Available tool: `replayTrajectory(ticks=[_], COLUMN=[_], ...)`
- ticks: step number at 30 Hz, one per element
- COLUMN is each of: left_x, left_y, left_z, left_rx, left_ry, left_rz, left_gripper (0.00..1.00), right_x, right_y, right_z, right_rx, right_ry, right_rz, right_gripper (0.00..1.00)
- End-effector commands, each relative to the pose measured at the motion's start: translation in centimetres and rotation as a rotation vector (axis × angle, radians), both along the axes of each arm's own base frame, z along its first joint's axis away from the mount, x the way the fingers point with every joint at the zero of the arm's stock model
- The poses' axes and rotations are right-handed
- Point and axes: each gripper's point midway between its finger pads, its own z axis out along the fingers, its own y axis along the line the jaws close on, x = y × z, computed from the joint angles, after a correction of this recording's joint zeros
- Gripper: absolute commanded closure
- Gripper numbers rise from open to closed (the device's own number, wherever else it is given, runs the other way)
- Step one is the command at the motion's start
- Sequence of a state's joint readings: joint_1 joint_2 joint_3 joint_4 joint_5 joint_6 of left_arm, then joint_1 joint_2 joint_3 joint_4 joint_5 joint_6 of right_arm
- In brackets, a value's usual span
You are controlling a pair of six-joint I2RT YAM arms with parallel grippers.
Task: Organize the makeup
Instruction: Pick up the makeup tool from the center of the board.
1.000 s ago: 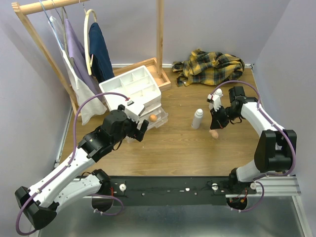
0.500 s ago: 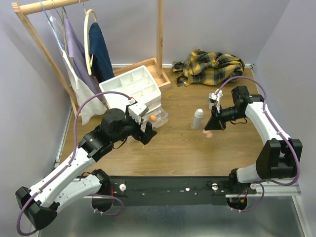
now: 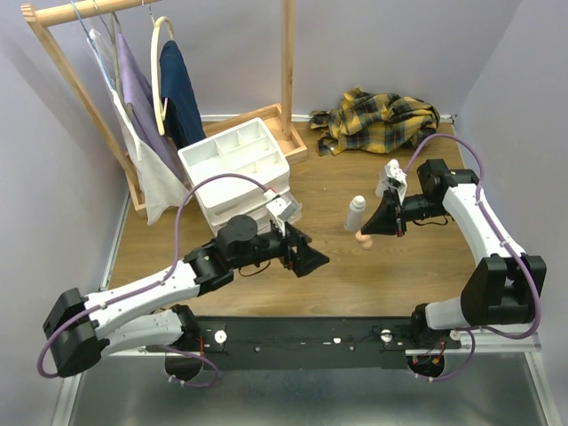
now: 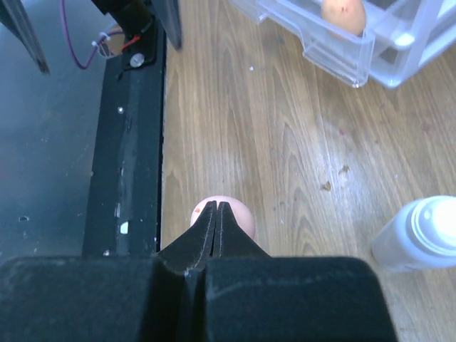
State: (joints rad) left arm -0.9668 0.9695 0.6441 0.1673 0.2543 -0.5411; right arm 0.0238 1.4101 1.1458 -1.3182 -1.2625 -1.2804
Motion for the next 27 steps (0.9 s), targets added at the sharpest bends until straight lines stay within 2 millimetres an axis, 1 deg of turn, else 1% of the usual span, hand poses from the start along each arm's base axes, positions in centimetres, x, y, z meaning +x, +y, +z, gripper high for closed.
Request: replayTrajectory(ticks=[1,3,4,5,6,7,8,9,10,12,13,15,16,17,18,19,20,21,22,24,25,27], left_x=[2.1,2.0,2.1,2.0,2.0,2.1,2.1,1.9,2.1,2.0,2.2,2.6,2.8,2.9,3.0,3.1,3.1,3.2,3.1,3.1,3.1,3.2], left_y=[-2.5,-3.4,-3.9,-4.5,-4.9,-5.7,-6.2,-6.7,-7.3,-8.2,-8.7,-9.3,-9.7,-10.1,-10.3,-10.8,-11.1,-11.3,-11.5,-11.7,-11.8,-11.7], left_z=[2.4,3.1,2.5,3.0,3.0,2.3,2.7,2.9,2.2,2.7,1.8,1.9,1.1,1.4,1.0,0.1,0.3,-0.1,-0.7,-0.9,-1.0,-1.1], left_rx=[-0.157,-0.181,-0.169,-0.180,-0.183,-0.167,-0.174,-0.181,-0.170,-0.187,-0.169,-0.168,-0.151,-0.155,-0.138,-0.116,-0.113,-0.096,-0.082,-0.078,-0.075,-0.069], left_ry=[-0.005,-0.018,-0.011,-0.016,-0.017,-0.007,-0.008,-0.011,-0.001,-0.001,0.012,0.016,0.026,0.025,0.032,0.042,0.040,0.046,0.053,0.057,0.058,0.054], left_rz=[0.102,0.097,0.094,0.083,0.075,0.065,0.053,0.041,0.037,0.023,0.024,0.030,0.031,0.028,0.029,0.024,0.019,0.018,0.008,0.003,0.003,0.009], left_gripper=[0.04,0.04,0.04,0.04,0.05,0.05,0.06,0.07,0.08,0.12,0.13,0.15,0.16,0.18,0.19,0.23,0.25,0.27,0.34,0.40,0.47,0.54], right_x=[-0.9,-1.0,-1.0,-1.0,-1.0,-1.0,-1.1,-1.1,-1.1,-1.1,-1.2,-1.2,-1.2,-1.2,-1.2,-1.3,-1.3,-1.3,-1.3,-1.3,-1.3,-1.3], right_y=[0.6,0.8,0.8,0.8,0.9,0.8,0.8,0.9,0.9,0.9,0.9,0.9,0.9,0.9,0.9,0.9,0.9,0.9,0.9,0.9,0.9,0.9], right_z=[2.5,2.8,2.8,2.9,3.0,3.0,2.9,3.0,3.0,3.1,3.1,3.2,3.2,3.3,3.3,3.3,3.3,3.3,3.3,3.3,3.3,3.3], right_rx=[0.103,0.115,0.120,0.125,0.128,0.129,0.131,0.134,0.134,0.135,0.137,0.137,0.137,0.139,0.139,0.139,0.139,0.139,0.140,0.139,0.139,0.137], right_ry=[-0.015,-0.015,-0.012,-0.012,-0.012,-0.009,-0.005,-0.007,-0.007,-0.008,-0.009,-0.015,-0.015,-0.019,-0.016,-0.018,-0.018,-0.018,-0.019,-0.019,-0.019,-0.019], right_rz=[0.000,0.001,-0.001,-0.001,0.000,-0.002,-0.002,-0.002,-0.003,-0.003,-0.003,-0.003,-0.001,0.000,-0.002,-0.001,-0.001,-0.002,-0.002,-0.002,-0.002,-0.002], right_gripper=[0.99,0.99,0.99,0.99,0.99,0.99,0.99,0.99,0.99,0.99,0.99,0.99,0.99,0.99,0.99,0.99,0.99,0.99,0.99,0.99,0.99,0.99])
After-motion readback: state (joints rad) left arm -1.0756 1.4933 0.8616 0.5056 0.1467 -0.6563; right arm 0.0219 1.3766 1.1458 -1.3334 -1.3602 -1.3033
